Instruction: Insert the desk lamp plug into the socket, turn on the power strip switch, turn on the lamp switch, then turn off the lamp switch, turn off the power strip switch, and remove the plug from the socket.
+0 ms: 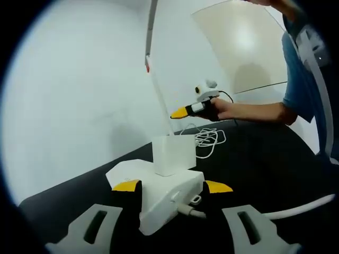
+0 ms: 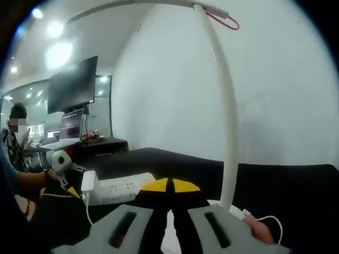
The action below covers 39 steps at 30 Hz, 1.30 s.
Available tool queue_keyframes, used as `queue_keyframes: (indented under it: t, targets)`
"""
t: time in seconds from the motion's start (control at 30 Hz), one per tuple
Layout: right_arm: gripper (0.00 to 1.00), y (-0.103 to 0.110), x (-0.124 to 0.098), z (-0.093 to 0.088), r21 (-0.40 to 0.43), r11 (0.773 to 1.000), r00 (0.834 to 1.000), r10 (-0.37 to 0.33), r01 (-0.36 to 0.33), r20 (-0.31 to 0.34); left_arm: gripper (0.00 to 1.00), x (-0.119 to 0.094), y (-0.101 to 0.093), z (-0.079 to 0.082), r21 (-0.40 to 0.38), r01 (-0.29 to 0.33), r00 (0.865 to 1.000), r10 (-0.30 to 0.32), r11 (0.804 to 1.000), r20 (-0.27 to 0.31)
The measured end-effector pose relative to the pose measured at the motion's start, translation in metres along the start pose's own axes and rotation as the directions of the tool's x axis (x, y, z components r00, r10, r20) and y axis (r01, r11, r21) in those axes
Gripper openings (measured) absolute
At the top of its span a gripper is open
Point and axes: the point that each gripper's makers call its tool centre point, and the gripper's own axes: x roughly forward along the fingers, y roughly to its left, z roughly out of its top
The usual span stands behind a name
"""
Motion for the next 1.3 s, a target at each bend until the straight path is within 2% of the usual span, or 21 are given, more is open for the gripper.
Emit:
queue_keyframes:
  t: [0.33,0.4,0.6,0.8,1.0,1.3]
  targets:
    - [0.04,-0.009,0.005,-0.016,-0.07,0.997,0.997,-0.049,0.045,-0.065,0.44,0.0,-0.001,0.001,0.001,-0.001,1.0,0.001,1.0,0.0]
    - [0.04,-0.013,0.006,-0.021,-0.09,0.995,0.993,-0.061,0.052,-0.098,0.44,0.0,-0.001,0.001,0.001,-0.001,1.0,0.001,1.0,0.0]
    - [0.04,-0.016,0.002,-0.04,-0.228,0.973,0.965,-0.102,0.045,-0.242,0.44,0.0,0.0,0.0,0.001,-0.001,1.0,0.001,1.0,0.0]
    - [0.04,-0.008,0.006,-0.059,-0.273,0.962,0.941,-0.087,-0.006,-0.327,0.44,0.0,0.0,0.0,0.001,-0.002,1.0,0.002,1.0,0.0]
    - [0.04,-0.012,0.008,-0.068,-0.314,0.949,0.92,-0.105,-0.02,-0.377,0.44,0.0,0.0,0.0,0.001,-0.002,1.0,0.002,1.0,0.0]
    - [0.04,-0.013,0.004,-0.076,-0.314,0.949,0.905,-0.107,-0.031,-0.412,0.44,0.001,0.001,0.0,0.0,-0.002,1.0,0.002,1.0,-0.001]
